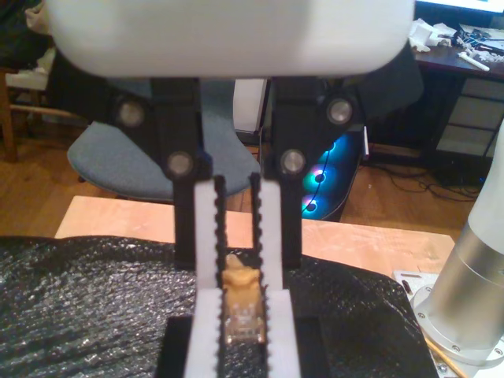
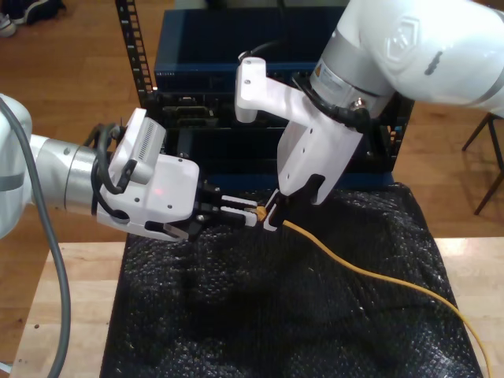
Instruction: Grab the cable and plug it in
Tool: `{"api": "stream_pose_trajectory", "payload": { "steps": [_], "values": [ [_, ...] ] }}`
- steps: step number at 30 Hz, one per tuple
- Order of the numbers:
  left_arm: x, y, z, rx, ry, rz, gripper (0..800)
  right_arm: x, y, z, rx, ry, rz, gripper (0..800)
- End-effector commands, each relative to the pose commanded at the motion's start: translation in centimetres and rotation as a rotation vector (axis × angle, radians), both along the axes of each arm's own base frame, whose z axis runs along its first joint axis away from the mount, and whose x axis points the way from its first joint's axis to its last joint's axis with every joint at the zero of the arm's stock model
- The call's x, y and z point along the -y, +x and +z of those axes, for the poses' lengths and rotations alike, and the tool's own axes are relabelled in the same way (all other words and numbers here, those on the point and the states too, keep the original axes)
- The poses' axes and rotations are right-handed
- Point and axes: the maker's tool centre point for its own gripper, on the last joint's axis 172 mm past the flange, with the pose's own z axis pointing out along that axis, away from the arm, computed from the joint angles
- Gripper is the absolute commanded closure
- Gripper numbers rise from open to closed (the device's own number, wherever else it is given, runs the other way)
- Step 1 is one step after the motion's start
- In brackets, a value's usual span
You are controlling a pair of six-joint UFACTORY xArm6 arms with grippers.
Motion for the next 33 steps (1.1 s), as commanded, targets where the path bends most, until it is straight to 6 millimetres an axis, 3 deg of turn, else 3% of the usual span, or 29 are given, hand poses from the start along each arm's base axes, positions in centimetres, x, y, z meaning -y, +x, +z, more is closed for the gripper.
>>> {"api": "stream_pose_trajectory", "payload": {
  "steps": [3,6,8,13,20,27,30,33],
  "values": [
    [0.0,0.0,0.0,-0.002,-0.001,-0.001,797,-0.3,-0.3,0.0,0.001,0.0,0.011,579],
    [0.0,0.0,0.1,-0.002,-0.001,-0.002,797,-0.2,-0.3,0.0,0.0,0.0,0.011,307],
    [0.0,0.0,0.1,-0.002,0.001,-0.001,797,-0.1,-0.4,0.2,0.005,0.001,0.012,191],
    [0.0,0.0,0.2,-0.009,0.001,-0.001,797,0.6,-0.5,2.4,0.057,0.019,0.012,21],
    [0.1,0.1,0.3,-0.067,-0.001,0.005,797,1.2,-1.5,4.2,0.136,0.046,0.095,1],
    [0.4,-0.7,0.1,-0.268,-0.014,0.008,797,2.3,-2.3,6.3,0.226,0.078,0.148,2],
    [0.8,-1.3,1.2,-0.294,-0.049,-0.025,797,2.9,-3.1,6.3,0.259,0.09,0.157,4],
    [1.2,-1.2,2.3,-0.326,-0.127,-0.043,797,3.1,-2.6,7.8,0.384,0.121,0.181,7]
  ]
}}
